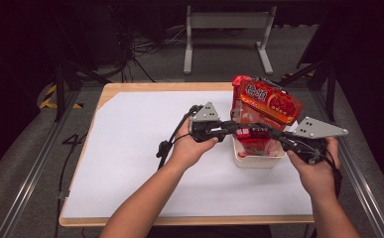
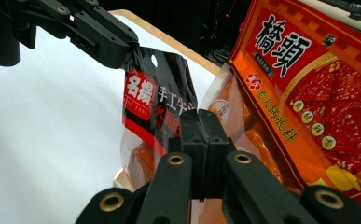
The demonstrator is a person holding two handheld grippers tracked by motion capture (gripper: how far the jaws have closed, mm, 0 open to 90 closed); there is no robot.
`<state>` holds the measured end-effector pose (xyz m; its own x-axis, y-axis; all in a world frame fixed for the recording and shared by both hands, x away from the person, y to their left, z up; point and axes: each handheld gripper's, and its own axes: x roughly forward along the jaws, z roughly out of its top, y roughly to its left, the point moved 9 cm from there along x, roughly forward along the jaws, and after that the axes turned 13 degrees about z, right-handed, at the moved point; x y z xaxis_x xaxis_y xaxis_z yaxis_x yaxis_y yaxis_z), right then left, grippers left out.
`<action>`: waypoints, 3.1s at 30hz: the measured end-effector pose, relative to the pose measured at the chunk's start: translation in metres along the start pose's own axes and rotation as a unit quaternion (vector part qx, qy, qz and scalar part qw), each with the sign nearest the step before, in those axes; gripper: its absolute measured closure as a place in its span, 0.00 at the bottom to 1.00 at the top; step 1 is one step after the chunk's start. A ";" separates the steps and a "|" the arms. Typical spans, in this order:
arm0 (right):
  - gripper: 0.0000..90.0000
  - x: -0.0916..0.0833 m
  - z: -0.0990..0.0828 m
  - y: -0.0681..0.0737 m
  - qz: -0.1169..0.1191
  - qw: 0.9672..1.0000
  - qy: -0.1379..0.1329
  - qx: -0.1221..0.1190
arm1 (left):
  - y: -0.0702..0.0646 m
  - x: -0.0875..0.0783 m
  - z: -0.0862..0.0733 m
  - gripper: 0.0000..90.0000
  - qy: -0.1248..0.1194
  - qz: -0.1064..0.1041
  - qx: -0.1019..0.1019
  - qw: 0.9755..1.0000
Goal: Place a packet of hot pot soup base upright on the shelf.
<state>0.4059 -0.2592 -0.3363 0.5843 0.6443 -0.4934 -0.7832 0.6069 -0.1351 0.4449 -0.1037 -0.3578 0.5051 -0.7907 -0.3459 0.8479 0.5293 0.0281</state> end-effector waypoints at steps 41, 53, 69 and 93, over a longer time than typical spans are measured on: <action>0.96 -0.001 -0.042 -0.008 0.027 0.997 -0.002 0.072 | 0.052 -0.111 -0.048 0.24 -0.028 0.103 -0.043 0.993; 0.86 -0.004 -0.055 -0.016 -0.007 0.996 0.026 0.085 | 0.070 -0.131 -0.057 0.22 -0.021 0.132 -0.055 0.990; 0.43 -0.004 -0.041 -0.017 -0.007 0.997 -0.030 0.073 | 0.078 -0.152 -0.063 0.20 -0.020 0.147 -0.057 0.987; 0.27 -0.026 -0.050 -0.017 0.004 0.993 -0.076 0.088 | 0.093 -0.214 -0.104 0.19 -0.014 0.193 -0.066 0.979</action>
<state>0.3935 -0.3090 -0.3641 0.6143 0.7039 -0.3566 -0.7466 0.6648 0.0262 0.3989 0.1471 -0.3781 0.7896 -0.5313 -0.3070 0.5660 0.8239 0.0297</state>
